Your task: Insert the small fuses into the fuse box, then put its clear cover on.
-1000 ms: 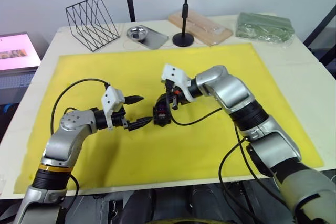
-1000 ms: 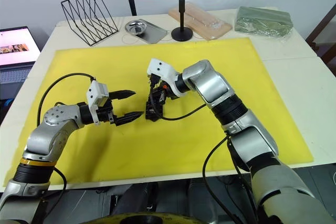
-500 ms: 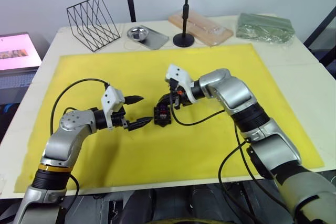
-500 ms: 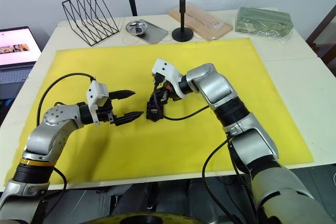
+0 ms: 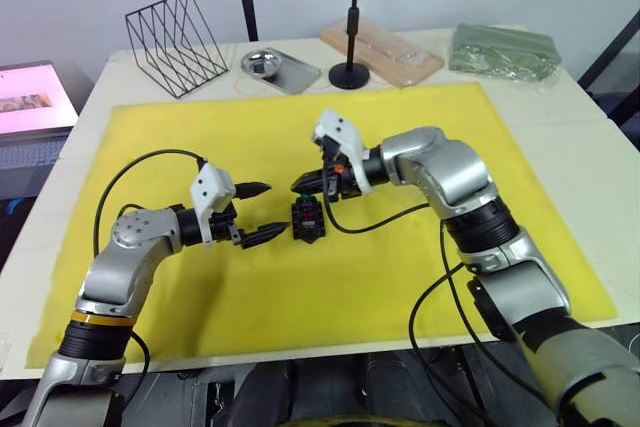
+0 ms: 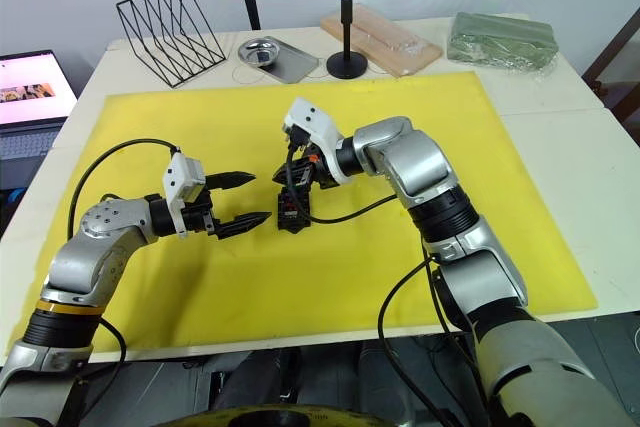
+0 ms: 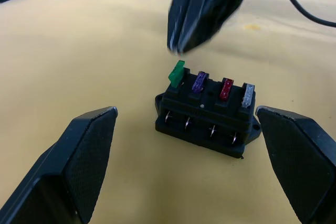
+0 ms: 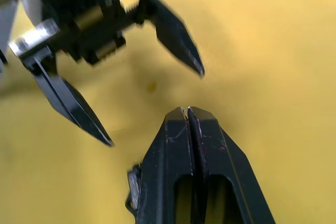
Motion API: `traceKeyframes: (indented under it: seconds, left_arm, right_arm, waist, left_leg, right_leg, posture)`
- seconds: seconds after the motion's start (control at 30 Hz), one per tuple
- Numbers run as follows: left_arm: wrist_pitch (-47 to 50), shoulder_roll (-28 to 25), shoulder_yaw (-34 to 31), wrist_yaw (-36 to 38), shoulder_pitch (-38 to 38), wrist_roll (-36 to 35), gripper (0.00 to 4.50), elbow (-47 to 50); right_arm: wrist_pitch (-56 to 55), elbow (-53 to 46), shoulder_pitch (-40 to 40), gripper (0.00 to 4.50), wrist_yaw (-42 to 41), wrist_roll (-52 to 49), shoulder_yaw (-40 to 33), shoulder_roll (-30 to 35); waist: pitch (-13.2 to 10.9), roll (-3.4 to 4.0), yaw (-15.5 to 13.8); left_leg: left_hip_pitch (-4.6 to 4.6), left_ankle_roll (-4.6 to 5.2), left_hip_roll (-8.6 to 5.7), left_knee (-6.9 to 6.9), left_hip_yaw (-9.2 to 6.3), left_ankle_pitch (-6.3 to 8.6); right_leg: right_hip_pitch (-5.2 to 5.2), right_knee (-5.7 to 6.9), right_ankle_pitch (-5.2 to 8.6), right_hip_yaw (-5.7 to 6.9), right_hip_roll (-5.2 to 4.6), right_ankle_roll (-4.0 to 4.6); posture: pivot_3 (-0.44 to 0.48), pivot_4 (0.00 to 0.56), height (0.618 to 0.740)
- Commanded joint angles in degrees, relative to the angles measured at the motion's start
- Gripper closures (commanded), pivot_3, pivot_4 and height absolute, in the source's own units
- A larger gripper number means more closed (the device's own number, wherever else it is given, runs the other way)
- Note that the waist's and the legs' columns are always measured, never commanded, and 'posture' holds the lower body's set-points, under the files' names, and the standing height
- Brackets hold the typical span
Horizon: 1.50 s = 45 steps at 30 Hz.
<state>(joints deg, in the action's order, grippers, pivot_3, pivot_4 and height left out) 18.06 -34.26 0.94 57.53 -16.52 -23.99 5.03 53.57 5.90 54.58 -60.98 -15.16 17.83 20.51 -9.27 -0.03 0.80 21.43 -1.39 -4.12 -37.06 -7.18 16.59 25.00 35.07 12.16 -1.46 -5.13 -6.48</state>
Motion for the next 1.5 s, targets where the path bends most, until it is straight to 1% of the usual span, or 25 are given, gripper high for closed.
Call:
traceKeyframes:
  seconds: [0.03, 0.17, 0.27, 0.3, 0.37, 0.43, 0.57, 0.63, 0.7, 0.73, 0.8, 0.9, 1.13, 1.3, 1.37, 1.43, 1.5]
  left_arm:
    - [-1.2, -1.1, -1.3, 0.9, -1.0, 0.0, 0.0, 0.6]
    - [-1.6, -1.9, -1.8, 1.9, -1.3, -0.1, 0.0, 0.1]
    - [-4.1, -3.5, -4.2, 2.6, -2.9, -0.2, 0.0, -1.3]
    - [-4.8, -4.1, -5.0, 3.0, -3.4, -0.4, 0.0, -1.8]
    - [-5.7, -5.1, -6.6, 3.5, -3.9, -0.9, 0.0, -3.0]
    - [-6.5, -6.6, -8.4, 4.1, -4.0, -1.0, 0.0, -4.4]
    - [-9.1, -9.7, -12.0, 5.0, -2.6, -0.2, 0.0, -8.3]
    - [-11.2, -11.1, -15.2, 4.0, -1.0, 0.3, 0.0, -11.6]
    - [-12.5, -11.8, -17.5, 3.2, 0.4, 0.2, 0.0, -13.8]
    - [-13.2, -11.9, -18.3, 2.9, 1.0, 0.2, 0.0, -14.6]
    - [-14.7, -11.9, -19.2, 2.5, 2.4, 0.7, 0.0, -15.9]
    - [-16.4, -11.8, -19.5, 2.4, 3.3, 1.3, 0.0, -17.3]
    - [-17.3, -11.7, -18.8, 2.0, 2.5, 1.3, 0.0, -17.7]
    - [-16.3, -11.9, -18.2, 3.4, 2.4, 0.1, 0.0, -16.3]
    - [-15.6, -11.9, -17.8, 3.6, 2.2, -0.2, 0.0, -14.5]
    - [-14.1, -11.6, -16.7, 4.5, 2.5, -1.3, 0.0, -10.4]
    - [-10.3, -11.3, -14.9, 5.7, 3.8, -4.3, 0.0, -2.0]
  right_arm:
    - [3.3, -6.4, 1.5, 4.46, 0.9, -3.4, -3.8, 1.7]
    - [6.2, -12.0, 0.5, 4.46, 1.9, -6.4, -6.3, 4.1]
    - [-2.8, -17.0, -3.6, 4.46, 3.3, -2.5, -8.3, 10.7]
    - [-4.5, -18.0, -5.1, 4.27, 3.8, -2.0, -9.2, 12.7]
    - [-7.4, -18.8, -8.1, 3.83, 4.1, -1.8, -11.6, 16.2]
    - [-10.5, -18.9, -11.8, 3.19, 4.4, -1.7, -15.2, 19.9]
    - [-17.5, -16.7, -19.5, 1.75, 4.7, -0.8, -22.4, 26.6]
    - [-21.1, -13.5, -24.9, 1.02, 5.5, -1.1, -29.2, 29.3]
    - [-24.9, -10.8, -29.7, 0.3, 6.0, -0.9, -33.9, 31.0]
    - [-26.8, -9.6, -31.8, 0.03, 6.1, -0.7, -35.4, 31.5]
    - [-29.0, -7.5, -35.0, 0.03, 7.1, -1.0, -38.4, 31.4]
    - [-31.2, -6.1, -37.1, 0.03, 8.2, -1.2, -39.4, 31.1]
    - [-30.4, -5.6, -35.5, 0.03, 9.7, -2.9, -38.1, 30.8]
    - [-25.4, -7.5, -34.1, 0.03, 9.2, -5.4, -36.8, 31.3]
    - [-25.4, -9.0, -34.0, 0.03, 8.2, -5.5, -35.0, 31.4]
    - [-26.6, -10.6, -34.3, 0.03, 6.8, -4.8, -32.2, 31.2]
    - [-26.6, -12.5, -34.5, 0.03, 5.4, -4.9, -29.1, 30.3]
  waist:
    - [0.0, 0.0, 0.0]
    - [0.0, 0.0, 0.0]
    - [0.0, -0.04, -0.4]
    - [0.0, -0.06, -0.4]
    - [0.0, -0.07, -0.3]
    - [0.0, -0.07, -0.2]
    - [0.0, -0.08, -0.1]
    - [0.0, -0.08, 0.0]
    - [-0.1, -0.09, 0.0]
    - [-0.1, -0.09, -0.1]
    - [-0.1, -0.1, -0.1]
    - [-0.1, -0.09, -0.1]
    - [-0.1, -0.09, -0.1]
    - [-0.1, -0.09, -0.1]
    - [-0.1, -0.1, -0.2]
    - [-0.1, -0.1, -0.1]
    - [-0.1, -0.1, -0.1]
  left_leg:
    - [0.0, 0.0, 0.0, 0.0, 0.0, 0.0]
    - [0.0, 0.01, 0.0, 0.02, 0.0, 0.0]
    - [0.01, 0.01, 0.0, 0.01, 0.01, 0.01]
    - [0.04, 0.01, -0.01, -0.01, -0.05, 0.01]
    - [0.04, 0.01, -0.02, -0.02, -0.02, 0.0]
    - [0.02, 0.01, -0.02, -0.02, 0.05, 0.01]
    - [0.0, 0.02, 0.0, 0.02, 0.32, 0.01]
    - [-0.03, 0.05, 0.03, 0.06, 0.38, 0.02]
    - [-0.05, 0.08, 0.05, 0.05, 0.44, 0.04]
    - [-0.05, 0.08, 0.05, 0.05, 0.46, 0.04]
    - [-0.07, 0.09, 0.06, 0.04, 0.47, 0.05]
    - [-0.11, 0.09, 0.06, 0.01, 0.49, 0.04]
    - [-0.13, 0.08, 0.09, 0.0, 0.48, 0.04]
    - [-0.12, 0.09, 0.09, -0.01, 0.48, 0.04]
    - [-0.12, 0.08, 0.1, -0.01, 0.48, 0.04]
    - [-0.12, 0.09, 0.1, -0.02, 0.48, 0.04]
    - [-0.11, 0.08, 0.12, -0.02, 0.48, 0.04]
  right_leg:
    - [0.0, 0.0, 0.0, 0.0, 0.0, 0.0]
    - [0.01, -0.01, 0.0, 0.0, 0.0, 0.0]
    - [0.01, -0.01, 0.0, 0.0, 0.0, 0.0]
    - [-0.03, -0.04, 0.01, 0.09, 0.0, -0.01]
    - [-0.07, -0.09, 0.01, 0.1, -0.03, -0.01]
    - [-0.08, -0.09, 0.01, 0.1, -0.05, -0.01]
    - [-0.06, -0.09, 0.01, 0.09, -0.04, -0.01]
    - [-0.06, -0.1, 0.01, 0.07, -0.03, -0.01]
    - [-0.07, -0.1, 0.02, 0.06, -0.03, -0.01]
    - [-0.07, -0.11, 0.01, 0.05, -0.03, -0.01]
    - [-0.11, -0.11, 0.01, 0.05, -0.05, -0.01]
    - [-0.16, -0.09, 0.01, 0.04, -0.07, -0.02]
    - [-0.17, -0.08, 0.01, 0.04, -0.08, -0.02]
    - [-0.18, -0.08, 0.01, 0.04, -0.1, -0.02]
    - [-0.18, -0.08, 0.01, 0.04, -0.11, -0.02]
    - [-0.18, -0.08, 0.01, 0.04, -0.11, -0.02]
    - [-0.18, -0.08, 0.01, 0.04, -0.12, -0.02]
  posture:
    - [0.0, 0.15, 0.74]
    - [0.0, 0.15, 0.74]
    - [0.0, 0.15, 0.74]
    - [0.0, 0.15, 0.74]
    - [0.0, 0.15, 0.74]
    - [0.0, 0.15, 0.74]
    - [0.0, 0.15, 0.74]
    - [0.0, 0.15, 0.74]
    - [0.0, 0.15, 0.74]
    - [0.0, 0.15, 0.74]
    - [0.0, 0.15, 0.74]
    - [0.0, 0.15, 0.74]
    - [0.0, 0.15, 0.74]
    - [0.0, 0.15, 0.74]
    - [0.0, 0.15, 0.74]
    - [0.0, 0.15, 0.74]
    - [0.0, 0.15, 0.74]
